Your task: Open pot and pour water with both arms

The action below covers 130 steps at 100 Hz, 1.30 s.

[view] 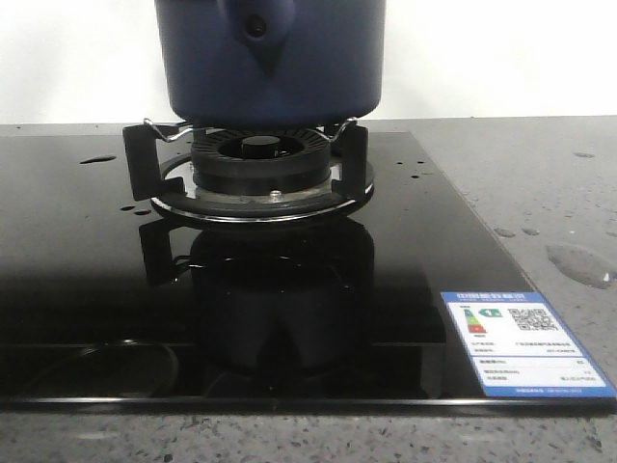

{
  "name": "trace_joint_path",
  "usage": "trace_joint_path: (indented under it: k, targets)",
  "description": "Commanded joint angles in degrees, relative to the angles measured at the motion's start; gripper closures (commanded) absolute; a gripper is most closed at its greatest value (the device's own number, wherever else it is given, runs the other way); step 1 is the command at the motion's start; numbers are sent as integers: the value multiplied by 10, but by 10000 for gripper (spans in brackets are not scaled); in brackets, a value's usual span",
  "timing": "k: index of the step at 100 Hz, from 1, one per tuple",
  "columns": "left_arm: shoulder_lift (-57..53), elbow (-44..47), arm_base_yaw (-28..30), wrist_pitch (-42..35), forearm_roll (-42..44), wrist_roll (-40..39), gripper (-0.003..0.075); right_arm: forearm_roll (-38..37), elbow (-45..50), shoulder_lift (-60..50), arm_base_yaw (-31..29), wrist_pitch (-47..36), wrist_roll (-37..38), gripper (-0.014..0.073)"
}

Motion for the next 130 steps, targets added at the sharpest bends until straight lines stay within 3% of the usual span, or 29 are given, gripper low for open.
trace_joint_path:
  k: [1, 30, 62, 130]
  targets:
    - [-22, -21, 1, -4, -41, -4, 372, -20, -16, -36, 1, -36, -2, 640]
    - [-22, -21, 1, -4, -40, -4, 372, -36, -16, -44, 4, -42, -2, 640]
    - [-22, -21, 1, -4, -40, -4, 372, -56, -16, -44, 46, -188, -2, 640]
    - [-22, -21, 1, -5, -38, -4, 372, -96, -16, -44, 46, -304, -2, 640]
